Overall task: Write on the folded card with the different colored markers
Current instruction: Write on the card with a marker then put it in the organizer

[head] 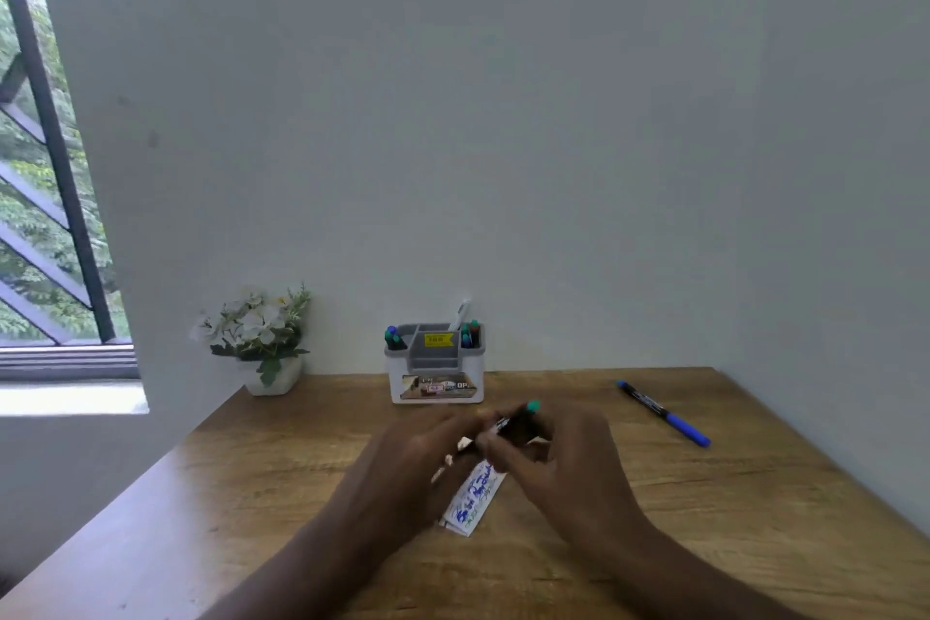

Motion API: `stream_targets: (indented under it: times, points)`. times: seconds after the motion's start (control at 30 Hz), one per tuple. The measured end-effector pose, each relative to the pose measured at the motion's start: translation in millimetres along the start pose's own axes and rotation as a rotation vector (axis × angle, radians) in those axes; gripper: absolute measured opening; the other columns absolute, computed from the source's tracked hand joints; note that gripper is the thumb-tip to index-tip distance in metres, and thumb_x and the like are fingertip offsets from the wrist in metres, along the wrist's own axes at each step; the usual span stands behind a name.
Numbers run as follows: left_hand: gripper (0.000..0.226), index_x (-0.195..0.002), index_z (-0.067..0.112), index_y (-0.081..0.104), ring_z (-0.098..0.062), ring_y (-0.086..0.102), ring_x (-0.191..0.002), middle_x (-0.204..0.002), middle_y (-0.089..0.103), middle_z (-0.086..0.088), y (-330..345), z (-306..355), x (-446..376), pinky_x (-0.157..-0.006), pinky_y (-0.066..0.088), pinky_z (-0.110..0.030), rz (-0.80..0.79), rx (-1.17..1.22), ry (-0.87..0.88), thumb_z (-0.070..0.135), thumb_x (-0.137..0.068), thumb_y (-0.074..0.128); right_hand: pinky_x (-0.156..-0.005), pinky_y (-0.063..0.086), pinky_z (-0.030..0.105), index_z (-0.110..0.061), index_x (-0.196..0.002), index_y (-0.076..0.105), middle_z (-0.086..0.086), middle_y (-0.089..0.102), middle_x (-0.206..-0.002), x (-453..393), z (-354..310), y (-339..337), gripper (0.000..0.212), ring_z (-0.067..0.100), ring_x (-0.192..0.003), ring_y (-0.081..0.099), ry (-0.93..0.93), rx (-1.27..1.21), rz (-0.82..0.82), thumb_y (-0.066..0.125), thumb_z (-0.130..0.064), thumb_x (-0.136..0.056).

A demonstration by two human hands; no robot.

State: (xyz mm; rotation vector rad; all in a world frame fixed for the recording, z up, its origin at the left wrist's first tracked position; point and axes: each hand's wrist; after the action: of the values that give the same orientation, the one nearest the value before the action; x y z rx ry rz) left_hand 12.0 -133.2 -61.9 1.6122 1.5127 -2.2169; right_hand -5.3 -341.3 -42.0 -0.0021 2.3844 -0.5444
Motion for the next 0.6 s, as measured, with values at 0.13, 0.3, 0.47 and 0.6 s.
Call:
stream_targets:
  times: [0.13, 0.3, 0.47, 0.6]
  points:
    - [0.05, -0.137, 0.032, 0.042, -0.004, 0.074, -0.083, -0.104, 0.075, 0.01, -5, -5, -13, -0.069, 0.061, -0.02, -0.054, 0.005, -0.233, 0.032, -0.098, 0.073, -0.068, 0.06, 0.013, -0.036, -0.126, 0.063, -0.022, 0.072, -0.086, -6, 4, -8, 0.054, -0.003, -0.082, 0.073, -0.103, 0.066, 0.052, 0.089, -0.036, -0.078]
    - [0.06, -0.133, 0.023, 0.039, 0.005, 0.074, -0.066, -0.084, 0.075, 0.013, -37, -53, -60, -0.057, 0.061, -0.017, 0.193, 0.1, -0.415, 0.009, -0.092, 0.08, -0.073, 0.058, 0.021, -0.033, -0.12, 0.059, -0.016, 0.067, -0.078, -30, 29, -41, 0.039, 0.0, -0.078, 0.067, -0.114, 0.297, 0.136, 0.079, -0.03, -0.086]
    - [0.031, -0.115, 0.019, 0.049, -0.005, 0.072, -0.066, -0.079, 0.076, 0.006, -51, -114, -110, -0.061, 0.059, -0.025, 0.292, -0.066, -0.601, 0.014, -0.096, 0.074, -0.067, 0.056, 0.028, -0.025, -0.112, 0.062, -0.012, 0.065, -0.067, -38, 42, -52, 0.028, 0.005, -0.068, 0.065, -0.008, 0.355, 0.176, 0.071, -0.016, -0.087]
    - [0.021, -0.107, 0.021, 0.057, -0.011, 0.072, -0.066, -0.077, 0.074, 0.002, -35, -141, -112, -0.061, 0.06, -0.032, 0.152, -0.071, -0.729, 0.014, -0.096, 0.073, -0.066, 0.055, 0.027, -0.023, -0.112, 0.062, -0.009, 0.066, -0.068, -40, 41, -54, 0.026, 0.006, -0.068, 0.065, 0.023, 0.393, 0.162, 0.069, -0.017, -0.088]
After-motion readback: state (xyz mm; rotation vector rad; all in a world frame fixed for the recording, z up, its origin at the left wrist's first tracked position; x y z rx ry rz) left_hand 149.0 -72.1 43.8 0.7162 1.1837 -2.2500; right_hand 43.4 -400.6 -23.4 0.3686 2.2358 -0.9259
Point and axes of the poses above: each hand's wrist, its own x-axis away from the middle knuckle, its own y-axis out of the palm, z = x × y
